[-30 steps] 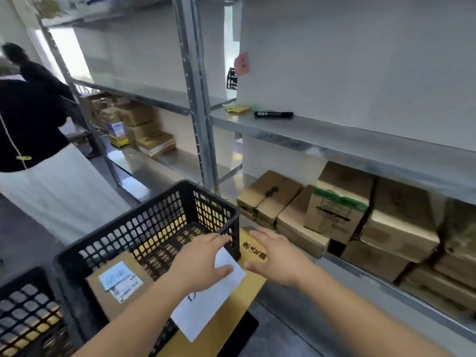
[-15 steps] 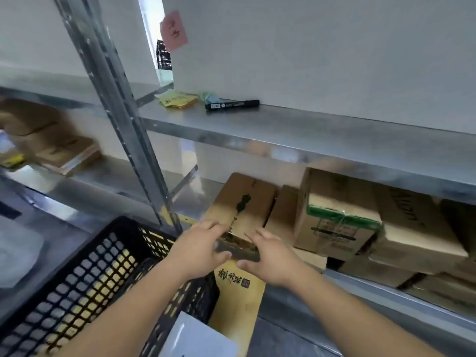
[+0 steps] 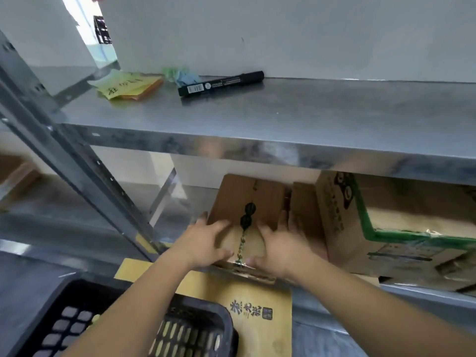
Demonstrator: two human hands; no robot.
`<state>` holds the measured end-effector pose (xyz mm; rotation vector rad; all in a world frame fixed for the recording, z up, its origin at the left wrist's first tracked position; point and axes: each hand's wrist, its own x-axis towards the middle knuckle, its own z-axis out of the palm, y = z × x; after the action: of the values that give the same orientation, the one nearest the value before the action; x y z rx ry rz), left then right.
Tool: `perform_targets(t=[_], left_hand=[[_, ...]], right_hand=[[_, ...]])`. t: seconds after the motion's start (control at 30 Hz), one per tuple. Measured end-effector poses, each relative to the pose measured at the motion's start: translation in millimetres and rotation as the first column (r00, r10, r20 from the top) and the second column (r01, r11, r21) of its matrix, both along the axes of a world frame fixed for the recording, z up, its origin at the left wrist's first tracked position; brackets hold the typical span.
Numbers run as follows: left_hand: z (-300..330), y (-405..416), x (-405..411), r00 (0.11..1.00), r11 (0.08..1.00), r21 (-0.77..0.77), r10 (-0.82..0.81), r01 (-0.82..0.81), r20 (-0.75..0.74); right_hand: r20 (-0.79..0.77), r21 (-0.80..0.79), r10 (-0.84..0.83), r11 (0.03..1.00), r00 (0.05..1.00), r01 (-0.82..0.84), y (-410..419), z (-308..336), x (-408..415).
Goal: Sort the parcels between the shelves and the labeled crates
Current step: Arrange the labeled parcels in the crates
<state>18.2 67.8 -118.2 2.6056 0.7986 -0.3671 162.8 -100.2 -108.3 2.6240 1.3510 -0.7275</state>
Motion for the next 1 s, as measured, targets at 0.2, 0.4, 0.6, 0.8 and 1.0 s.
perform_targets(t=[0.2, 0.4, 0.6, 0.8, 1.0], left_hand=[[-19, 28, 7, 0.996, 0.965, -0.262, 0.041, -0.018, 0.083], [-20, 33, 4, 0.981, 0.943, -0.324, 0.124, -0.070, 0.148], [0, 42, -8, 0.928, 0.951, -0.224, 0.267, -0.211, 0.260], [60, 17, -14, 0.827, 0.932, -0.244, 0.354, -0.269, 0.437], [114, -28, -31, 0.820, 0.928, -0.184, 0.374, -0.325, 0.434]], right_hand=[[-0.018, -0.042, -0.054, 0.998, 0.998, 0.053, 18, -3, 7], [-0.188, 0.043, -0.133, 0.989, 0.973, 0.143, 32, -2, 9], [-0.416, 0.250, -0.186, 0.918, 0.890, 0.309, 45, 4, 21], [-0.495, 0.483, -0.100, 0.794, 0.863, 0.369, 33, 60, 36], [-0.480, 0.438, -0.047, 0.852, 0.876, 0.286, 8, 103, 34]])
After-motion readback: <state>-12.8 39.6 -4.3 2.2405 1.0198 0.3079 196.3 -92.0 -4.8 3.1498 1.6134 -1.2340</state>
